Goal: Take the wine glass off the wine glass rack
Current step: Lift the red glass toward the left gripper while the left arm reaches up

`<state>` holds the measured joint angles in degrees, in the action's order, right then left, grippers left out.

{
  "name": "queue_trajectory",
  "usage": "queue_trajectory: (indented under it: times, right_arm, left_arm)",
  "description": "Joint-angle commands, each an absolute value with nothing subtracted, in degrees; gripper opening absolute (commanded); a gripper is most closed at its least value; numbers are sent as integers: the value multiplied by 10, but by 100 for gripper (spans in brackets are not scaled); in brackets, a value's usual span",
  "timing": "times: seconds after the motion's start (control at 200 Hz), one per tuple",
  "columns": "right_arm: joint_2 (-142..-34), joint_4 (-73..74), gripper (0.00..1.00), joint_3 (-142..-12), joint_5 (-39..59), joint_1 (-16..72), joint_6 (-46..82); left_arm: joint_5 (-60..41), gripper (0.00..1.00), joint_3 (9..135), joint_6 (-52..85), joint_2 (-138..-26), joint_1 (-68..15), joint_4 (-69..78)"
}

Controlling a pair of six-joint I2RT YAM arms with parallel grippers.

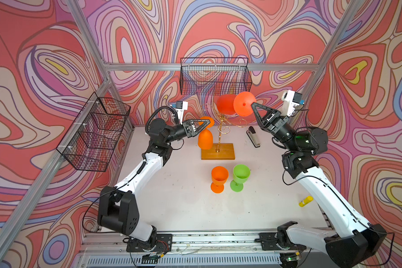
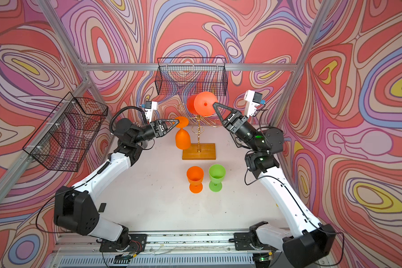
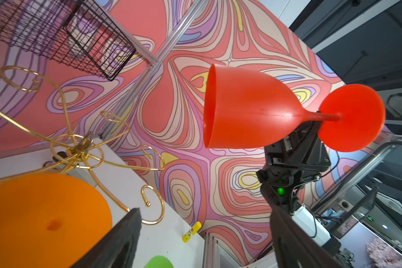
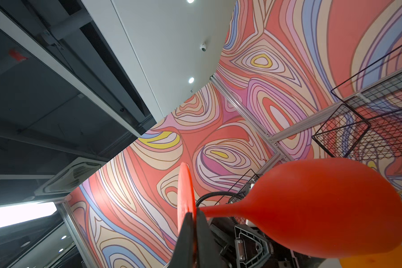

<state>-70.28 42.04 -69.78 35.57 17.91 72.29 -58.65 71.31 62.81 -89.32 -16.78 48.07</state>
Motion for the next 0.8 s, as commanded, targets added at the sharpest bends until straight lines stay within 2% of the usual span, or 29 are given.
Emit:
queue_trajectory:
  times: [0.0,0.13,0.796]
  right_arm:
    - [-723,567,0,-682,373,177,809]
    - [-743,608,0,-677,376,177,840]
    - [-768,675,0,-650,371,176,905]
  left_arm:
    - [-649,84,748,730,-916,-164,707]
    - [-662,83,764,769,-946,-164,779]
    - [-667,80,772,698,-968,-164,780]
